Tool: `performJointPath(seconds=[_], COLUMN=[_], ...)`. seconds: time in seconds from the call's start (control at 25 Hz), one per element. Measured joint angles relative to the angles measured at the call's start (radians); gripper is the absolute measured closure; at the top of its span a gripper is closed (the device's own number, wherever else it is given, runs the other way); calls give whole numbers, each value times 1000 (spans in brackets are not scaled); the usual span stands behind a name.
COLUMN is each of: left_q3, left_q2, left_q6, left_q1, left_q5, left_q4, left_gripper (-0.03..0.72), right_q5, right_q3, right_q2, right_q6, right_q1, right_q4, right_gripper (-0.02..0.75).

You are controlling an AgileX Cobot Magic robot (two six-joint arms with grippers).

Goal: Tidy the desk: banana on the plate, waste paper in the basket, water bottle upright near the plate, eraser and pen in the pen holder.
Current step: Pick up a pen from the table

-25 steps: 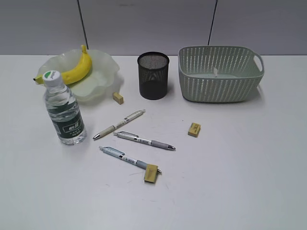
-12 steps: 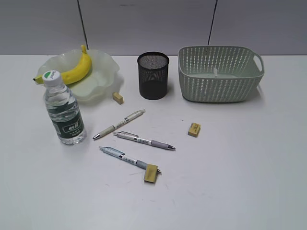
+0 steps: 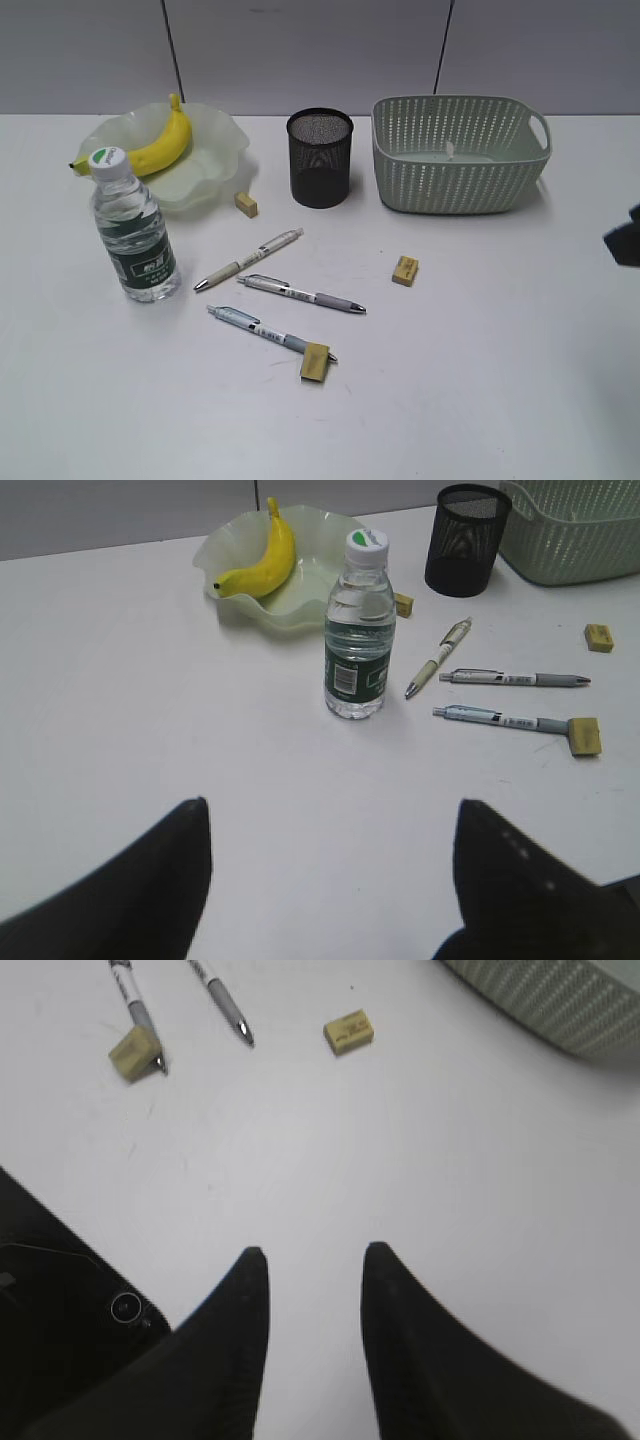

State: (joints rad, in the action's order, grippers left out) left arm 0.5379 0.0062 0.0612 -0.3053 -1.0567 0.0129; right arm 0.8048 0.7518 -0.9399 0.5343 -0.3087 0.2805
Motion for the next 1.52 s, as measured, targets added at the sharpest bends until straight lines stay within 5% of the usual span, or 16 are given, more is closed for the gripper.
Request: performJointPath(seconds=[0.2,0.84,1.2,1.52], left_q3=[0,0,0,0], left_q2=[0,0,0,0], left_q6=[0,0,0,0], left_q1=[0,0,0,0], left_q5=[0,1,1,2], left_q4=[0,0,0,0], left_gripper=[125,125,125,125], right_q5=[-60,21,142,145], right_q3=[146,663,966,1021], right_q2=[-222,-966,-1274,-1390], right_q6=[67,88,84,81], right_q1=[-25,-377,-396,-396], right_q4=[48,-123,-120,-112], right_gripper=[472,468,363,356])
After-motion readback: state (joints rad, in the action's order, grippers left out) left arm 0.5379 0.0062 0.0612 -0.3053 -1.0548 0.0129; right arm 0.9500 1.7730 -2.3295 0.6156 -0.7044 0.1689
